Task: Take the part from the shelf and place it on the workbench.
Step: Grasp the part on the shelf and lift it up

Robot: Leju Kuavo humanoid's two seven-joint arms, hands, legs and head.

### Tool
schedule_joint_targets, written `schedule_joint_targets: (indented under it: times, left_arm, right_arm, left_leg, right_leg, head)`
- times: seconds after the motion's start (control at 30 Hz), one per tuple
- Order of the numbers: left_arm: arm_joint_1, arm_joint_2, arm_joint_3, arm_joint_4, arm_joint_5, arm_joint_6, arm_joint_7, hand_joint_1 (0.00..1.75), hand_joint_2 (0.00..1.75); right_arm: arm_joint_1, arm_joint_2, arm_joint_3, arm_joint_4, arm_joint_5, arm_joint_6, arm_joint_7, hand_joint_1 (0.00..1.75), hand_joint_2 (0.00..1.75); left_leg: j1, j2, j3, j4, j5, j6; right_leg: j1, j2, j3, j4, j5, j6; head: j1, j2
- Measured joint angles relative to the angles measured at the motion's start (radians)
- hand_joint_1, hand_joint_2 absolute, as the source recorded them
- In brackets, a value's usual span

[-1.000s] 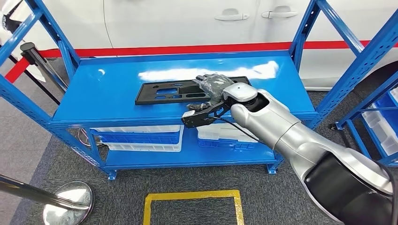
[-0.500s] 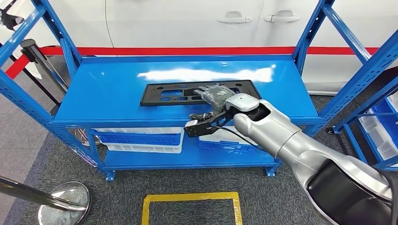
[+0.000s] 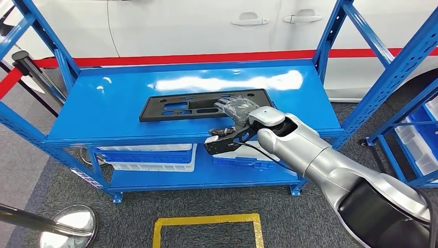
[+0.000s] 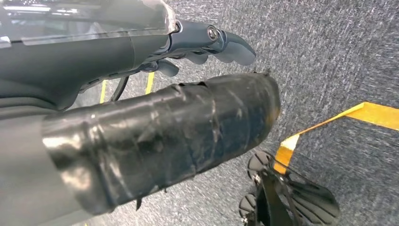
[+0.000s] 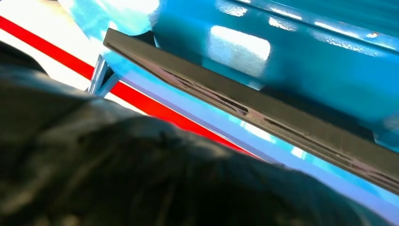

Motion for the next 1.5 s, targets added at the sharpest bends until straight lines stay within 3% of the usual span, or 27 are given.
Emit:
schedule_joint_targets:
  times: [0.07,0.1,0.17,0.3,0.33,0.4,0.43,0.47,0.5,0.53,0.6,0.63,0.7,0.8,0.87,0.93,0.97,1.0,1.07,1.13,1.17,1.27,1.33,1.43,1.47,1.5]
  left_arm:
    - [0.002,0.000,0.000,0.000,-0.009,0.001,0.001,0.00,0.00]
    - [0.003,0.001,0.000,0.000,-0.011,0.001,0.000,0.00,0.00]
    - [0.001,0.001,0.000,0.000,-0.012,0.000,0.000,0.00,0.00]
    - [0.000,0.000,0.000,0.000,-0.014,0.000,-0.003,0.00,0.00]
    - [0.000,0.000,0.000,0.000,-0.015,0.000,-0.003,0.00,0.00]
    - [0.000,0.000,0.000,0.000,-0.017,0.000,-0.005,0.00,0.00]
    - [0.000,0.000,0.000,0.000,-0.018,0.000,-0.006,0.00,0.00]
    - [-0.001,0.000,0.000,0.000,-0.019,0.000,-0.006,0.00,0.00]
    - [-0.001,0.000,0.000,0.000,-0.020,0.000,-0.007,0.00,0.00]
    - [-0.001,0.000,0.000,0.000,-0.022,0.000,-0.007,0.00,0.00]
    - [0.000,-0.003,0.001,0.000,-0.025,-0.001,-0.007,0.00,0.00]
    - [0.000,-0.005,0.001,0.000,-0.026,-0.002,-0.007,0.00,0.00]
    - [-0.001,-0.008,0.001,0.000,-0.028,-0.002,-0.007,0.00,0.00]
    - [-0.003,-0.008,0.001,0.000,-0.030,-0.002,-0.006,0.00,0.00]
    - [-0.002,-0.008,0.001,0.000,-0.030,-0.002,-0.006,0.00,0.00]
    - [-0.002,-0.008,0.001,0.000,-0.030,-0.002,-0.006,0.00,0.00]
    - [-0.002,-0.008,0.001,0.000,-0.030,-0.003,-0.006,0.00,0.00]
    - [-0.001,-0.007,0.001,0.000,-0.030,-0.003,-0.006,0.00,0.00]
    - [0.001,-0.007,0.001,0.000,-0.031,-0.003,-0.006,0.00,0.00]
    - [0.000,-0.007,0.001,0.000,-0.033,-0.003,-0.006,0.00,0.00]
    - [-0.001,-0.007,0.001,0.000,-0.034,-0.004,-0.006,0.00,0.00]
    - [-0.004,-0.007,0.001,0.000,-0.039,-0.005,-0.007,0.00,0.00]
    - [-0.003,-0.008,0.001,0.000,-0.041,-0.005,-0.007,0.00,0.00]
    - [-0.002,-0.008,0.001,0.000,-0.041,-0.005,-0.007,0.00,0.00]
    - [-0.002,-0.008,0.001,0.000,-0.042,-0.006,-0.007,0.00,0.00]
    - [-0.002,-0.008,0.001,0.000,-0.042,-0.006,-0.007,0.00,0.00]
  right_arm:
    - [0.001,0.000,0.005,0.000,0.000,0.000,0.000,0.00,0.00]
    - [0.000,0.000,0.007,0.000,0.000,0.000,0.000,0.00,0.00]
    - [-0.001,0.000,0.010,0.001,0.000,-0.001,-0.001,0.00,0.00]
    - [-0.003,-0.001,0.012,0.001,0.000,-0.002,-0.001,0.00,0.00]
    - [-0.004,-0.001,0.013,0.001,0.000,-0.003,-0.001,0.00,0.00]
    - [0.000,-0.003,0.013,0.002,0.000,-0.005,-0.001,0.00,0.00]
    - [0.004,-0.003,0.013,0.002,0.000,-0.005,-0.001,0.00,0.00]
    - [0.009,-0.003,0.015,0.003,0.000,-0.006,-0.001,0.00,0.00]
    - [0.012,-0.003,0.017,0.003,0.000,-0.006,-0.001,0.00,0.00]
    - [0.014,-0.003,0.019,0.003,0.000,-0.007,-0.001,0.00,0.00]
    - [0.014,-0.003,0.024,0.003,0.000,-0.010,-0.001,0.00,0.00]
    - [0.014,-0.003,0.026,0.003,0.000,-0.011,-0.002,0.00,0.00]
    - [0.016,-0.003,0.030,0.004,0.000,-0.014,-0.003,0.00,0.00]
    - [0.019,-0.003,0.035,0.004,-0.001,-0.016,-0.006,0.00,0.00]
    - [0.019,-0.002,0.037,0.004,-0.001,-0.018,-0.008,0.00,0.00]
    - [0.024,-0.002,0.040,0.006,-0.002,-0.018,-0.010,0.00,0.00]
    - [0.028,-0.002,0.042,0.006,-0.002,-0.018,-0.011,0.00,0.00]
    - [0.032,-0.002,0.045,0.007,-0.002,-0.018,-0.011,0.00,0.00]
    - [0.036,-0.001,0.050,0.008,-0.002,-0.019,-0.011,0.00,0.00]
    - [0.036,-0.001,0.052,0.009,-0.002,-0.022,-0.011,0.00,0.00]
    - [0.036,-0.001,0.053,0.009,-0.002,-0.024,-0.011,0.00,0.00]
    - [0.038,-0.002,0.055,0.011,-0.002,-0.027,-0.012,0.00,0.00]
    - [0.039,-0.002,0.056,0.011,-0.002,-0.028,-0.012,0.00,0.00]
    - [0.046,-0.003,0.058,0.014,-0.002,-0.030,-0.012,0.00,0.00]
    - [0.051,-0.004,0.059,0.015,-0.002,-0.030,-0.012,0.00,0.00]
    - [0.055,-0.005,0.060,0.017,-0.002,-0.030,-0.012,0.00,0.00]
  left_leg:
    - [-0.001,0.000,0.053,-0.124,0.076,0.009]
    - [-0.004,0.000,0.083,-0.187,0.099,0.013]
    - [-0.010,-0.001,0.111,-0.249,0.109,0.019]
    - [-0.006,-0.002,0.125,-0.267,0.106,0.034]
    - [-0.004,-0.001,0.131,-0.272,0.105,0.040]
    - [-0.005,-0.001,0.137,-0.273,0.099,0.049]
    - [-0.006,-0.001,0.140,-0.273,0.096,0.051]
    - [-0.006,-0.002,0.144,-0.272,0.092,0.051]
    - [-0.006,-0.003,0.150,-0.271,0.087,0.050]
    - [-0.006,-0.004,0.156,-0.269,0.081,0.049]
    - [-0.007,-0.004,0.169,-0.267,0.069,0.043]
    - [-0.009,-0.004,0.170,-0.266,0.064,0.038]
    - [-0.010,-0.004,0.170,-0.266,0.060,0.028]
    - [-0.008,-0.002,0.168,-0.251,0.044,0.012]
    - [-0.006,-0.001,0.125,-0.162,0.004,0.005]
    - [-0.005,-0.001,0.048,-0.032,-0.038,-0.001]
    - [-0.005,-0.001,0.020,0.005,-0.038,-0.003]
    - [-0.004,-0.001,0.009,0.007,-0.019,-0.004]
    - [-0.002,0.000,0.038,-0.089,0.062,-0.005]
    - [-0.004,0.000,0.086,-0.199,0.111,-0.001]
    - [-0.005,0.000,0.099,-0.229,0.114,0.004]
    - [-0.006,-0.002,0.110,-0.246,0.101,0.022]
    - [-0.005,-0.002,0.119,-0.252,0.098,0.035]
    - [-0.007,-0.002,0.130,-0.254,0.088,0.048]
    - [-0.008,-0.003,0.134,-0.254,0.084,0.051]
    - [-0.009,-0.004,0.140,-0.254,0.080,0.052]
  right_leg:
    - [0.001,0.001,0.013,0.001,-0.010,0.003]
    - [0.003,0.002,0.017,0.002,-0.015,0.006]
    - [0.005,0.002,0.018,0.002,-0.020,0.016]
    - [0.004,0.001,0.008,0.028,-0.042,0.035]
    - [0.003,0.000,-0.012,0.068,-0.062,0.039]
    - [0.000,0.000,-0.082,0.193,-0.109,0.046]
    - [-0.002,0.000,-0.116,0.247,-0.122,0.048]
    - [-0.004,0.000,-0.139,0.273,-0.116,0.050]
    - [-0.006,0.000,-0.144,0.263,-0.091,0.051]
    - [-0.007,0.000,-0.129,0.215,-0.050,0.049]
    - [-0.004,-0.002,-0.079,0.086,0.023,0.041]
    - [-0.001,-0.002,-0.059,0.039,0.037,0.036]
    - [0.006,-0.002,-0.044,0.008,0.033,0.028]
    - [-0.001,-0.001,-0.028,-0.009,0.029,0.016]
    - [-0.005,-0.002,-0.014,-0.017,0.025,0.006]
    - [-0.005,-0.003,-0.006,-0.016,0.017,0.000]
    - [-0.005,-0.003,-0.002,-0.015,0.012,0.000]
    - [-0.005,-0.002,0.004,-0.013,0.006,0.000]
    - [-0.007,-0.001,0.016,-0.006,-0.009,0.005]
    - [-0.003,0.000,0.024,0.003,-0.025,0.016]
    - [-0.001,0.000,0.025,0.005,-0.030,0.021]
    - [-0.001,-0.001,0.027,0.006,-0.039,0.034]
    - [-0.004,-0.002,0.008,0.050,-0.065,0.043]
    - [-0.007,-0.002,-0.095,0.229,-0.124,0.049]
    - [-0.007,-0.002,-0.125,0.270,-0.125,0.049]
    - [-0.007,-0.002,-0.141,0.276,-0.106,0.048]
  head:
    - [0.000,0.000]
    - [0.000,0.000]
    - [0.000,0.000]
    - [0.001,0.000]
    - [0.002,0.000]
    - [0.003,0.000]
    - [0.003,0.000]
    - [0.003,0.000]
    - [0.003,0.000]
    - [0.003,0.000]
    - [0.002,0.000]
    - [0.003,0.000]
    - [0.002,0.000]
    - [0.002,0.000]
    - [0.002,0.000]
    - [0.002,0.000]
    - [0.002,0.000]
    - [0.002,0.000]
    - [0.002,0.000]
    - [0.002,0.000]
    - [0.003,0.000]
    - [0.003,0.000]
    - [0.003,0.000]
    - [0.003,0.000]
    - [0.003,0.000]
    - [0.003,0.000]
